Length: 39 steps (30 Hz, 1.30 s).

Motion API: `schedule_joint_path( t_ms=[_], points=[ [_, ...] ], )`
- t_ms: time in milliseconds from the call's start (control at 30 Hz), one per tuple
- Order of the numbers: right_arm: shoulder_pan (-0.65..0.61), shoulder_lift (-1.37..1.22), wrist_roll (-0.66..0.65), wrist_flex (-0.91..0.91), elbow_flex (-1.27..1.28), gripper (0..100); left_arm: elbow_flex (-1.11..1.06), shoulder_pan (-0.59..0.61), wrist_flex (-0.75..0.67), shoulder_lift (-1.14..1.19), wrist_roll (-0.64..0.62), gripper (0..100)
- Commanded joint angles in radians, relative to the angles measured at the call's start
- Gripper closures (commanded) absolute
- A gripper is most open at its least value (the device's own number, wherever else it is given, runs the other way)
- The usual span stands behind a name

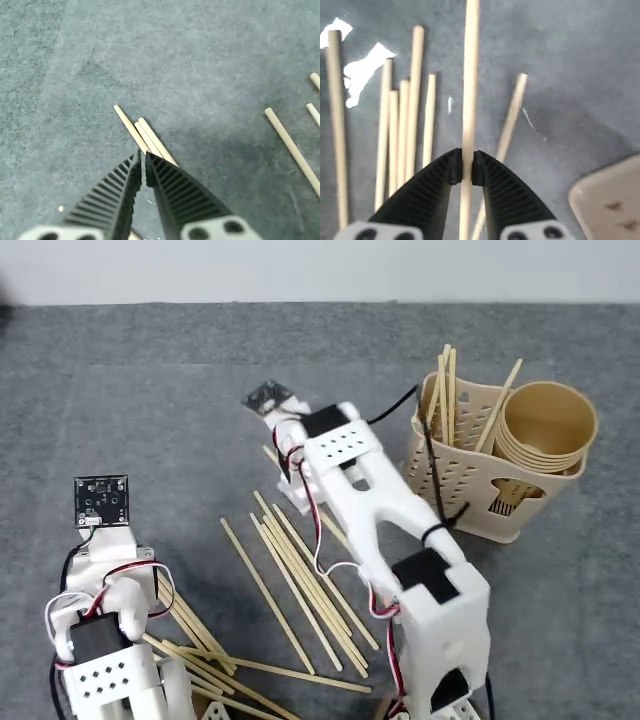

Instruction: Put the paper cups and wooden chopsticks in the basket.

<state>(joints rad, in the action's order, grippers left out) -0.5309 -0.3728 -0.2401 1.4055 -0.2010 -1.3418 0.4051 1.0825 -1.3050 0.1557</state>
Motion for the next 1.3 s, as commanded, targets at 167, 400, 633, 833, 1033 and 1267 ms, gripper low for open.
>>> schedule_joint_path(
  t_ms=[167, 400, 633, 833, 1033, 1267],
  points=[
    [-0.001, 0.259, -0.009, 0.15, -0.13, 99.1, -0.002, 0.002, -0.025, -0.028, 0.008, 98],
    [0.005, 0.49, -0.009, 0.185, -0.212, 99.1, -0.002, 0.003, -0.025, -0.028, 0.008, 98],
    [0.076, 0.673, -0.009, 0.216, -0.414, 99.1, -0.002, 0.003, -0.025, -0.028, 0.008, 98],
    [0.266, 0.742, -0.008, 0.071, -0.483, 99.1, -0.002, 0.003, -0.025, -0.028, 0.008, 98],
    [0.372, 0.802, -0.003, -0.081, -0.477, 99.1, -0.004, 0.003, -0.025, -0.028, 0.008, 98],
    [0.377, 0.878, 0.002, -0.263, -0.278, 99.1, -0.004, 0.003, -0.025, -0.028, 0.008, 98]
  ],
)
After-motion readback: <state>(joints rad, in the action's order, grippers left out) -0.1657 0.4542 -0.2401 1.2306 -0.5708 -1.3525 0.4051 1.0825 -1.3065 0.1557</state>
